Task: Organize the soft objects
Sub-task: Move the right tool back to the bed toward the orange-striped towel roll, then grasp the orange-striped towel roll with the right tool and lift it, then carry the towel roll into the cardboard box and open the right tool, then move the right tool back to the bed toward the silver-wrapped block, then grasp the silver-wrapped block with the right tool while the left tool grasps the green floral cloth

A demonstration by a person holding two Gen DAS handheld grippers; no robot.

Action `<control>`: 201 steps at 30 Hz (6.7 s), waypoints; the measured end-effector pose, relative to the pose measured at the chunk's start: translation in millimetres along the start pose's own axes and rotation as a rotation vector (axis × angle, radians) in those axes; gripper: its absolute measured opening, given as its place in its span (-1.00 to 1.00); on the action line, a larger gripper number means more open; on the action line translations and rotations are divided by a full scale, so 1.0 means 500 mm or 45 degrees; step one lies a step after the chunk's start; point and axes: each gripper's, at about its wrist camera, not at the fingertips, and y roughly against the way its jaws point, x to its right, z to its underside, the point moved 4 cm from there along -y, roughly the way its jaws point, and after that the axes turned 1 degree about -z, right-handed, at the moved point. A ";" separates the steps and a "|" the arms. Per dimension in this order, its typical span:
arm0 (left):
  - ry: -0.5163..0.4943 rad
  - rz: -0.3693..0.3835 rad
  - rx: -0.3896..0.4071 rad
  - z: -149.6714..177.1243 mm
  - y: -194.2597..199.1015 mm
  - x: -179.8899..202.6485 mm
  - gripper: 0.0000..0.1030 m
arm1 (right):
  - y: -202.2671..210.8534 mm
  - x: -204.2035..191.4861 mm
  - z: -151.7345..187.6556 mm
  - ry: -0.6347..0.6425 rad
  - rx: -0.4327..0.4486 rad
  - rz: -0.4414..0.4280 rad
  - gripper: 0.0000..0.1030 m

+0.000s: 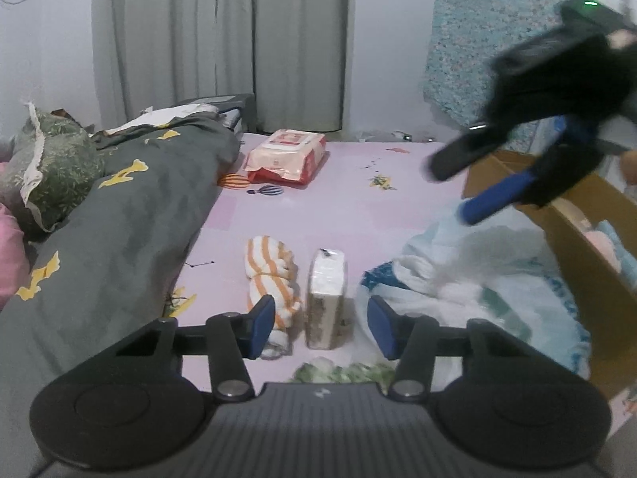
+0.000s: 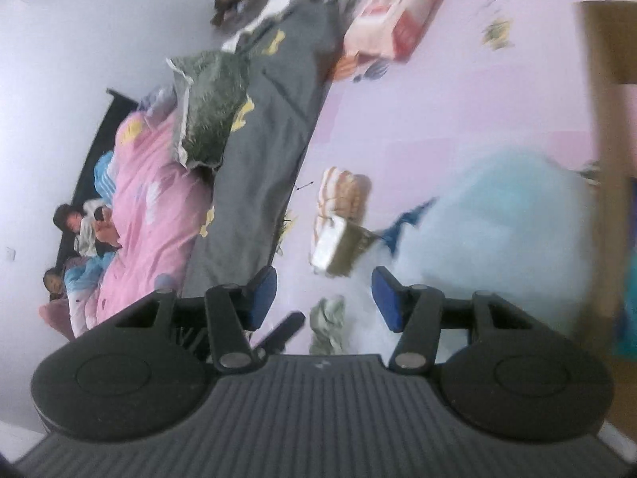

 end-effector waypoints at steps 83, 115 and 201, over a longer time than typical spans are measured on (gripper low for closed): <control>0.087 0.412 -0.172 -0.051 0.043 0.167 -0.29 | 0.260 0.413 0.187 -0.060 0.048 0.517 -0.07; 0.110 0.391 -0.175 -0.036 0.040 0.145 -0.21 | 0.251 0.355 0.207 0.373 -0.086 0.506 -0.11; -0.314 0.086 -0.203 0.128 -0.021 0.067 -0.02 | -0.280 -0.039 -0.054 0.173 -0.223 0.243 0.24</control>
